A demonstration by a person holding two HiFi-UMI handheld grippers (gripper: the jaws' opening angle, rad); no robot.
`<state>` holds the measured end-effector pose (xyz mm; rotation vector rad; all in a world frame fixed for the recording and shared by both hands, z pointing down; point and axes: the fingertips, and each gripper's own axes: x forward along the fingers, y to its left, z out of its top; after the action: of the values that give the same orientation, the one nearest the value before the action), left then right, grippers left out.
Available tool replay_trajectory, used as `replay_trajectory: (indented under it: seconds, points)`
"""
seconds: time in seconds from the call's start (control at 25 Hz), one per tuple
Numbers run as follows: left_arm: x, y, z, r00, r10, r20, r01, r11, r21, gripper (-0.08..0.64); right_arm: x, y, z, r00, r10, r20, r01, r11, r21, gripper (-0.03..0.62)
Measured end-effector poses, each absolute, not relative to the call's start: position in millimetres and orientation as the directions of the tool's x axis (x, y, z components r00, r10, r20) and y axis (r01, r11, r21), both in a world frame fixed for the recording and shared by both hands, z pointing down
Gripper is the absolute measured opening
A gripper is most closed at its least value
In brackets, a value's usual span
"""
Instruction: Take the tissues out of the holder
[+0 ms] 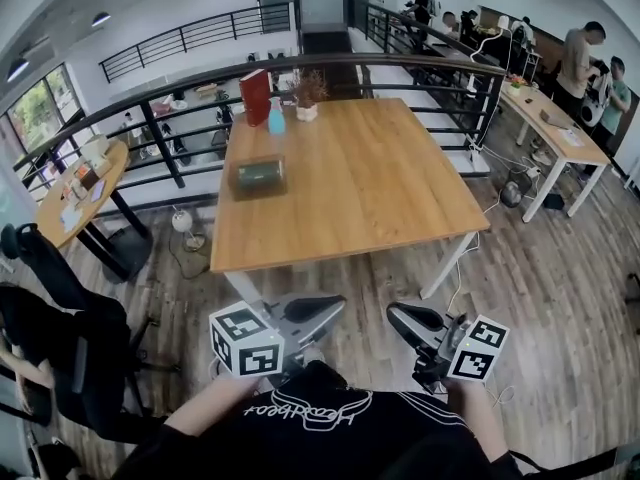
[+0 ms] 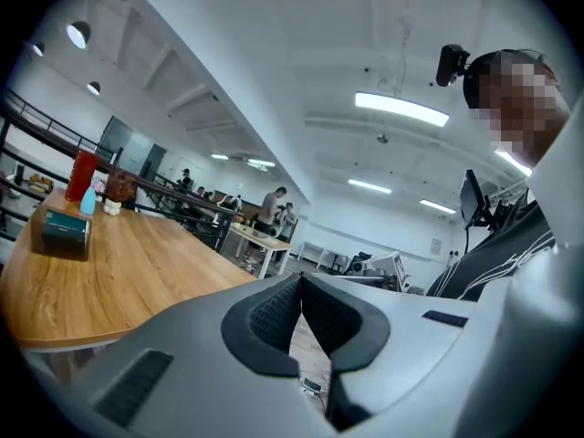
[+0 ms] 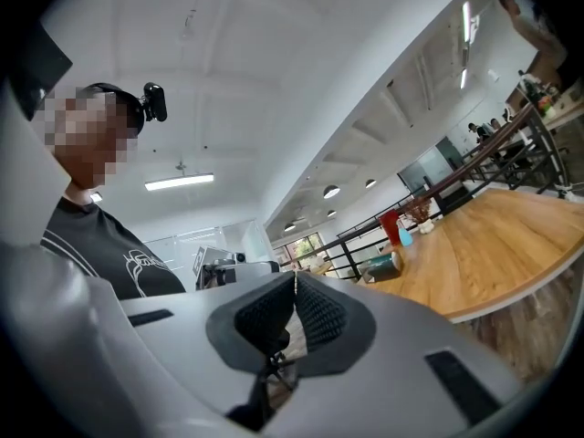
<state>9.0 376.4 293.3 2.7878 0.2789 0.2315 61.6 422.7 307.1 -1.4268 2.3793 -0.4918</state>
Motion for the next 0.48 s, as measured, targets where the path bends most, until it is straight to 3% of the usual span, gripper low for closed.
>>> replay_trajectory:
  seconds: [0.48]
  points:
    - [80.2,309.8,312.2,0.941,0.293,0.168,0.216,-0.904,0.368,0.012,138.3,354.4,322.4,-0.345,-0.933,-0.101,-0.791,0.347,-0.503,0.017]
